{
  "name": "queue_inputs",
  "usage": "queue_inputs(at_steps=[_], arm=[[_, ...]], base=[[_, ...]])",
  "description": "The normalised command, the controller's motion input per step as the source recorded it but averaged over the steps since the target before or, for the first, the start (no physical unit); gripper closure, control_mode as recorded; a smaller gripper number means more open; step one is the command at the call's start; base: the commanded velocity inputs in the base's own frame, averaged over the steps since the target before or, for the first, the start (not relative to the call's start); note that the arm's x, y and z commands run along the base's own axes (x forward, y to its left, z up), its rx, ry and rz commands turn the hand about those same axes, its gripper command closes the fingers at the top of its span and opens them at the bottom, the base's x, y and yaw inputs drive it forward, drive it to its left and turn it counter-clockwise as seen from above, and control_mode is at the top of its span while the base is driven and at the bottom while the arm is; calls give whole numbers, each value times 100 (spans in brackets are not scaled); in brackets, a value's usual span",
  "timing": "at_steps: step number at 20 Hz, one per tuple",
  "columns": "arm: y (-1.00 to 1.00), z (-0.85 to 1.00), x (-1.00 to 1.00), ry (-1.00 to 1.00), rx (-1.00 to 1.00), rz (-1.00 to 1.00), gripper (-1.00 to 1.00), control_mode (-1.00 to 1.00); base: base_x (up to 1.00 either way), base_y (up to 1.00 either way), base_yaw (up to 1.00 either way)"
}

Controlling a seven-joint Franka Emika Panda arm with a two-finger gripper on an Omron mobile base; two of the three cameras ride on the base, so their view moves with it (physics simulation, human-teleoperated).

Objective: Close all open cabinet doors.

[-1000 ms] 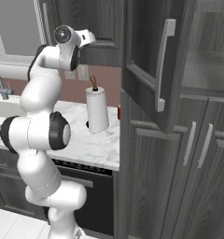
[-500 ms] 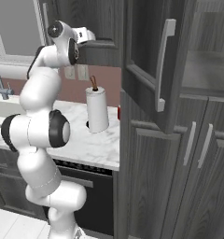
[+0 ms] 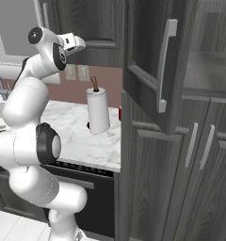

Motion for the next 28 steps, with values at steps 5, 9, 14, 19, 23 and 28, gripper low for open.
queue_inputs(at_steps=[5, 9, 14, 19, 23, 28], arm=[[5, -29, -93, 0, -2, -6, -100, -100], [0, -6, -100, 0, 0, -10, -100, -100], [0, -2, -100, 1, 0, -11, -100, -100], [-1, -3, -91, 2, 0, -9, -100, -100], [0, -9, -50, 6, 0, -6, -100, -100], [0, -21, -34, 5, 0, -5, -100, -100]], base=[[0, 0, 0], [0, 0, 0], [0, 0, 0], [0, 0, 0], [0, 0, 0], [0, 0, 0]])
